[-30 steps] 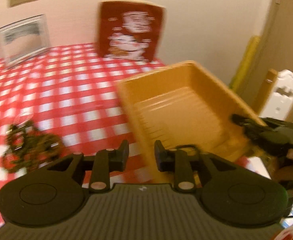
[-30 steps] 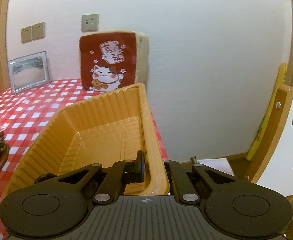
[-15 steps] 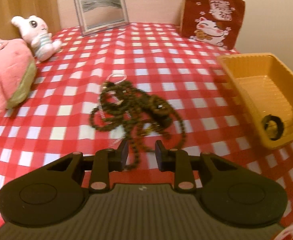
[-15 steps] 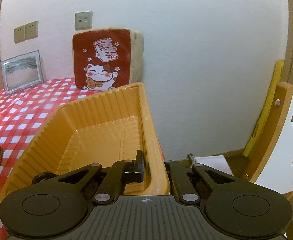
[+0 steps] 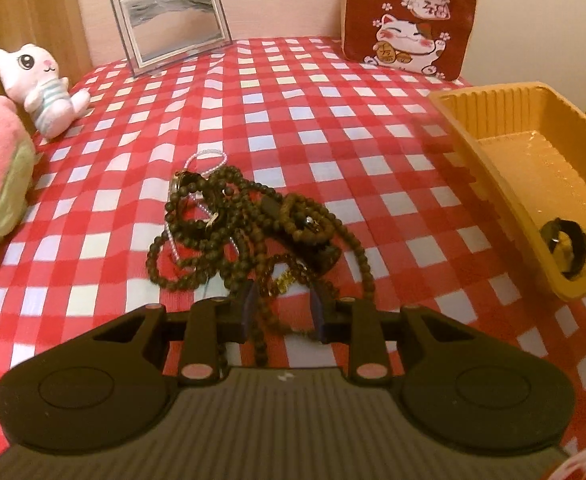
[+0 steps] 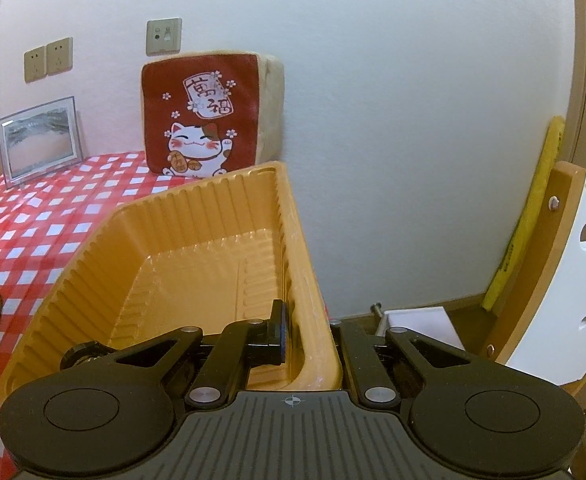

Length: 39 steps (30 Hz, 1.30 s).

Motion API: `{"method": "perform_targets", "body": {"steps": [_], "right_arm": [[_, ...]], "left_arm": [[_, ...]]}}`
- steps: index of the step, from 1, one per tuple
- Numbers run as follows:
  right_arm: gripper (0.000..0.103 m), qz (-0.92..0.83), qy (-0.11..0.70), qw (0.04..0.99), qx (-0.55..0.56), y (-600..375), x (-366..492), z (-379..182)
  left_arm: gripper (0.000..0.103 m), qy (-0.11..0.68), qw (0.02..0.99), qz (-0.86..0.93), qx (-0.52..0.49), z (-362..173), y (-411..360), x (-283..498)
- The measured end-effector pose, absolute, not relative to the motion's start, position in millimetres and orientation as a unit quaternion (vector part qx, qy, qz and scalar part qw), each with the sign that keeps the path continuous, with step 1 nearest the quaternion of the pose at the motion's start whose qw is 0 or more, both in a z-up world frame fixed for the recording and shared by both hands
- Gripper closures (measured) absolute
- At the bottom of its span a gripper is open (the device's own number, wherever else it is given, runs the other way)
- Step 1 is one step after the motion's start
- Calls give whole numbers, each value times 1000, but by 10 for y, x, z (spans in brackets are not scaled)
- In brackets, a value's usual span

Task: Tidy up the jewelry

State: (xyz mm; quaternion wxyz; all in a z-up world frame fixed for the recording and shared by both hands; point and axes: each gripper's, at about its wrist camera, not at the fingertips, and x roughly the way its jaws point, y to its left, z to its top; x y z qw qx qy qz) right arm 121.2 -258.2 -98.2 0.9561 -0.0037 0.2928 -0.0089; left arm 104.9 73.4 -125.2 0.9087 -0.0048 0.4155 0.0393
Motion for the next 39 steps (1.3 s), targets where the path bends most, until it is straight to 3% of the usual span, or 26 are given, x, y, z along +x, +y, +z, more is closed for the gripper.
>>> {"method": "perform_targets", "body": {"steps": [4,11,20,30,39], "right_arm": [[96,-8,295,956,-4,-2577,1215,-985],[96,-8,298,954,-3,-2578,1230,-996],[96,-8,298,954,-2,-2576,1225,-997],[97,0,297,955,3,-2588,1216,-1017],[97,12,292,956,6,-2572,1178,-992]], "left_arm": [[80,417,908,46,7,-1297,773,1154],[99,423,905,39,12,-1357,794,1249],[100,416,908,35,9,-1256,797,1158],[100,356,934,7,-22,-620,739,990],[100,302,948,-90,-38,-156,221,1023]]}}
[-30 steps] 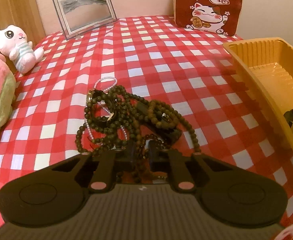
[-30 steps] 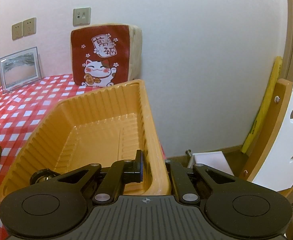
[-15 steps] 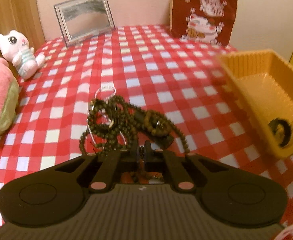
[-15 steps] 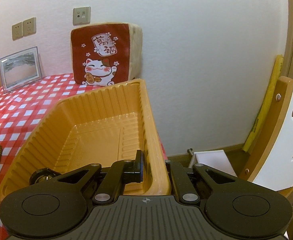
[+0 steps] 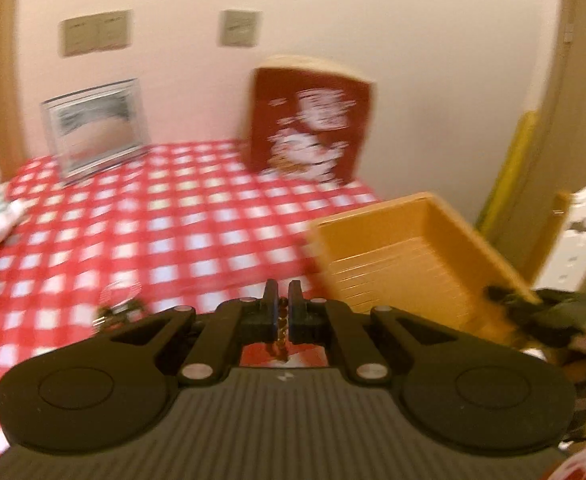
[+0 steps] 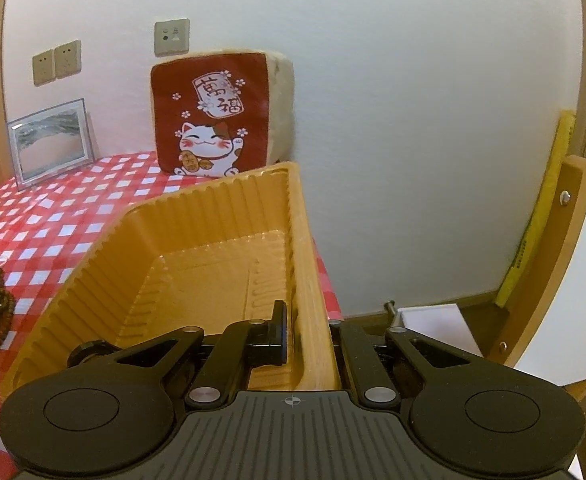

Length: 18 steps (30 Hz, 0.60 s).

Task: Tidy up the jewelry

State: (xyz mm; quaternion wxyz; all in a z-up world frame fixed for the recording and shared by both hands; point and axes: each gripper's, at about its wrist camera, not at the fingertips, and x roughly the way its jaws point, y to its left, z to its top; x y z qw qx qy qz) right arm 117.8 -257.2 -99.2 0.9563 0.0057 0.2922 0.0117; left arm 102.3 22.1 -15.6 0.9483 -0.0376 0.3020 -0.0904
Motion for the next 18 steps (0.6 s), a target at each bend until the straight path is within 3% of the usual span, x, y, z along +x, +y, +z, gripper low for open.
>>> {"method": "perform_targets", "body": {"steps": [8,18], "right_arm": [[97,24,285,958,5,-2557,1151,-942],[97,29,283,959,6,-2562,1099,-915]], "left_arm": [[100,305,927,-213,-58,-153,-510,1194],[99,367,891,-261,-57,-549,-1054,1375]]}}
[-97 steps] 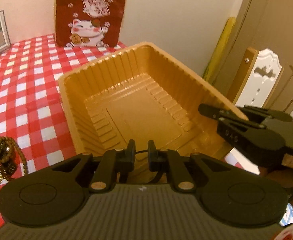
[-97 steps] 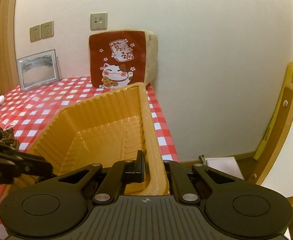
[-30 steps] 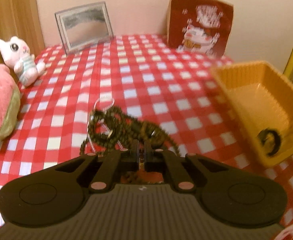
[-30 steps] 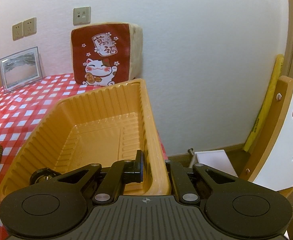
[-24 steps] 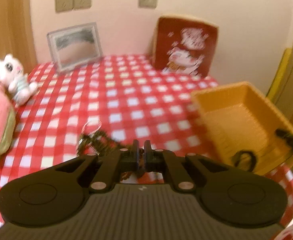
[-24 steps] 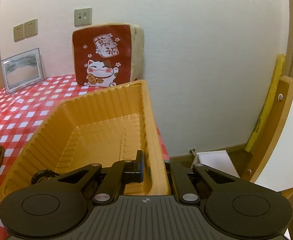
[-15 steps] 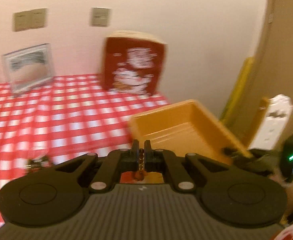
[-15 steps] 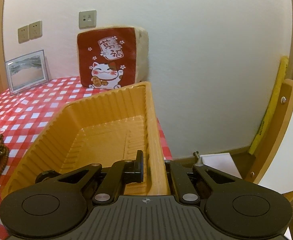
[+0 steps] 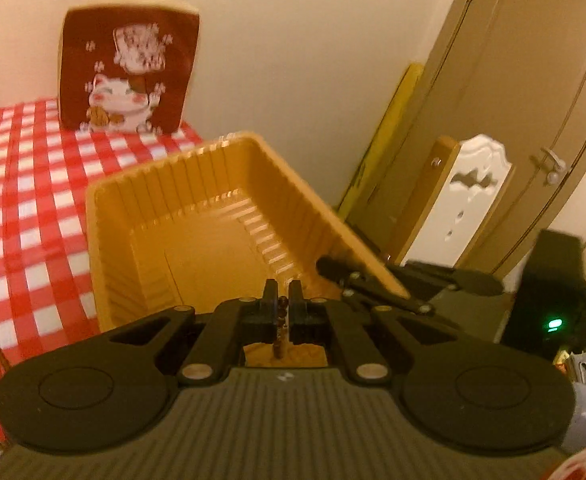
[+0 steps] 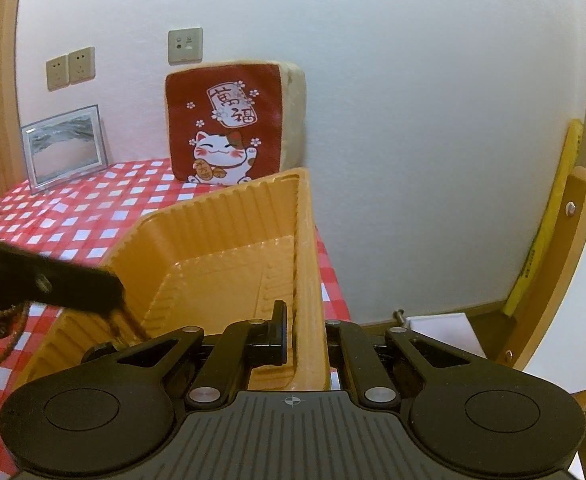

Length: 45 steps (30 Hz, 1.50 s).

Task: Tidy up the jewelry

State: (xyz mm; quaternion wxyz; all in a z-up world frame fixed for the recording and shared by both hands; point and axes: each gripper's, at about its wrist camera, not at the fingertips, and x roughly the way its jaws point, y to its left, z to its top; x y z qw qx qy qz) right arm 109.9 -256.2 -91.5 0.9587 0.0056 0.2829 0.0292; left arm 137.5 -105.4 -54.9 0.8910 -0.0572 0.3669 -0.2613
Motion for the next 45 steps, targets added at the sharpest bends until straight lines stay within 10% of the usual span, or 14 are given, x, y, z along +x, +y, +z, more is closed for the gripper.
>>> {"method": "perform_targets", "body": {"steps": [45], "right_arm": [[97,8,310,951,10,-2574,1251,-977]], "left_arm": [[86,415,906,64,-57,-1086,1049,832]]}}
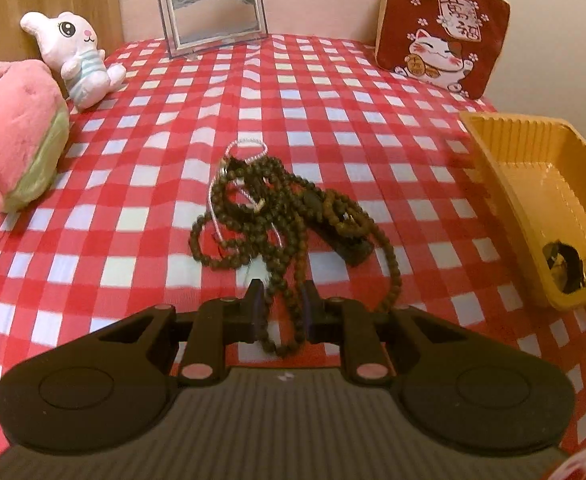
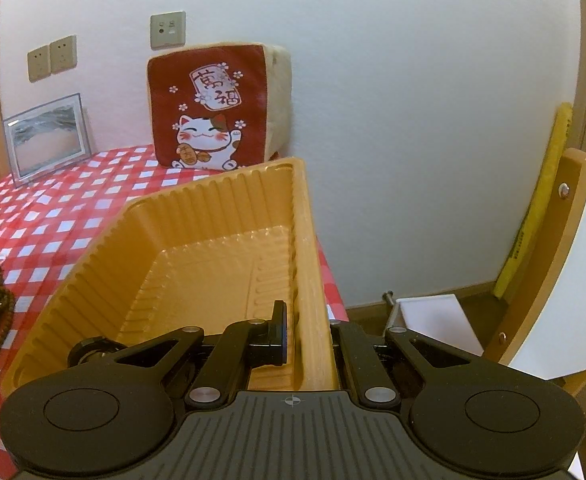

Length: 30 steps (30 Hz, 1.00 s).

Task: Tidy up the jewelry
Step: 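Grasp the metal-cased watch from the bead pile with the left tool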

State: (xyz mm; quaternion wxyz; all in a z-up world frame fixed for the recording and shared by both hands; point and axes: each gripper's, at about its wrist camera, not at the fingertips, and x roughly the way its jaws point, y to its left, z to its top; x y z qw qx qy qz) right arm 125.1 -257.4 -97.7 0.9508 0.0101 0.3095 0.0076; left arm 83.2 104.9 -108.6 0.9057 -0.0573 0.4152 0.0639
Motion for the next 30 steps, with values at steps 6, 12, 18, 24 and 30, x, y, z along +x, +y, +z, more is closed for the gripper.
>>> {"method": "perform_targets", "body": {"steps": [6,12,18,24,30], "right_arm": [[97,2,312,950,9,-2567,1253,-982],[97,-5,315,949,7,-2563,1261,-993],[97,-11,318,948,6,-2542,1272,-994],[97,-16,322,947,7,-2538,1259,-996],[97,-19,324,946,7,-2540,1250,-998]], "left_arm": [[87,390,914,93,-62,-995,1349,1084],[87,374,920,102,-52,-933,1551,1405],[86,388,916,91,-34,-1036,1579,1764],[86,423,902,86,-13,-1213,1590,1996],[95,442,894,78,-17,-1326,1653,2048]]}}
